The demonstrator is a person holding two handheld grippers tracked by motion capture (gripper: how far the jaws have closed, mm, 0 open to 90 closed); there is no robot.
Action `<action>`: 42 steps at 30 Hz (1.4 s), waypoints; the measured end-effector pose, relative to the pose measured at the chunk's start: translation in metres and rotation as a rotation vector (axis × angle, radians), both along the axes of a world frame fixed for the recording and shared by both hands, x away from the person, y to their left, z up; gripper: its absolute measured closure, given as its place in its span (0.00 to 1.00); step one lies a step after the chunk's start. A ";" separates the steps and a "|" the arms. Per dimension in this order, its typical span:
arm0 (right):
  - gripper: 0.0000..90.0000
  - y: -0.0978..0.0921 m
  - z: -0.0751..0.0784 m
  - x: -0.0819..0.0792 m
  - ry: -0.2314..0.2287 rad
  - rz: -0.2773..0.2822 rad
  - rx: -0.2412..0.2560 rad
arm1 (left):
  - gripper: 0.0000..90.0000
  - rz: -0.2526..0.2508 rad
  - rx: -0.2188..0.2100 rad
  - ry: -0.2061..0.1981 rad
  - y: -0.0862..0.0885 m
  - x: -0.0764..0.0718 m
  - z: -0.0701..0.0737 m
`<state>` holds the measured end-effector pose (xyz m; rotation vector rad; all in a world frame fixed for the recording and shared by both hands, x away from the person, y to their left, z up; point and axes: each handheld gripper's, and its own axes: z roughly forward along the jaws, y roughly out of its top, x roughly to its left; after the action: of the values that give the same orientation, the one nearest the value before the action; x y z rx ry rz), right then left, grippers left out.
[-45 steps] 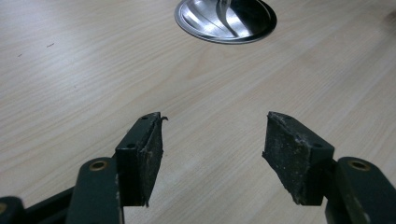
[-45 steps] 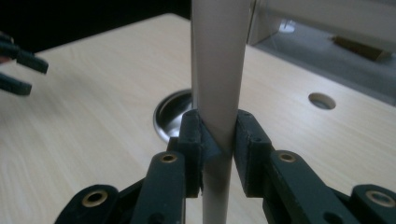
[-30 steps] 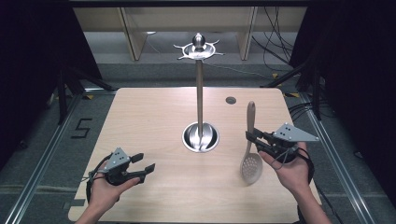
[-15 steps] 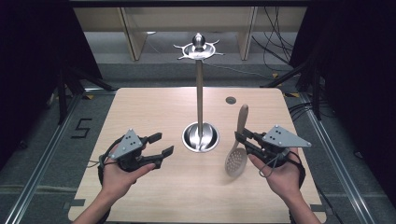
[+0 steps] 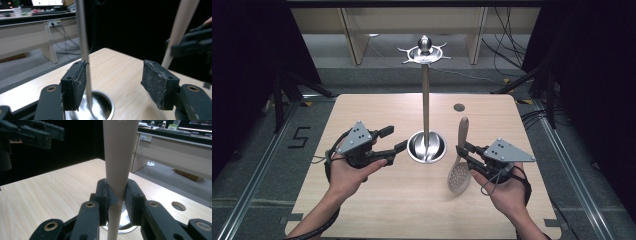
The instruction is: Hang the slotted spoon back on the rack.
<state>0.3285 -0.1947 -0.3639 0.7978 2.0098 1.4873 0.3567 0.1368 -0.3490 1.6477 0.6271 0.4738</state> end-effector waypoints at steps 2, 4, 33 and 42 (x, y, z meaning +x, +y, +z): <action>0.83 0.002 0.001 0.001 0.008 -0.003 -0.008 | 0.40 -0.018 -0.014 0.005 -0.008 0.001 0.005; 0.83 0.003 0.001 0.003 -0.020 0.007 -0.018 | 0.40 -0.037 -0.014 -0.003 -0.012 0.002 0.008; 0.83 0.025 -0.002 -0.002 0.047 -0.143 0.003 | 0.70 -0.215 -0.018 0.086 -0.114 0.016 0.023; 0.80 0.029 -0.003 -0.003 0.043 -0.126 -0.014 | 0.82 -0.228 0.004 0.089 -0.109 0.020 0.026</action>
<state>0.3257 -0.1660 -0.3665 0.9396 1.9601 1.3942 0.3771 0.0277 -0.3225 1.7266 0.4956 0.2379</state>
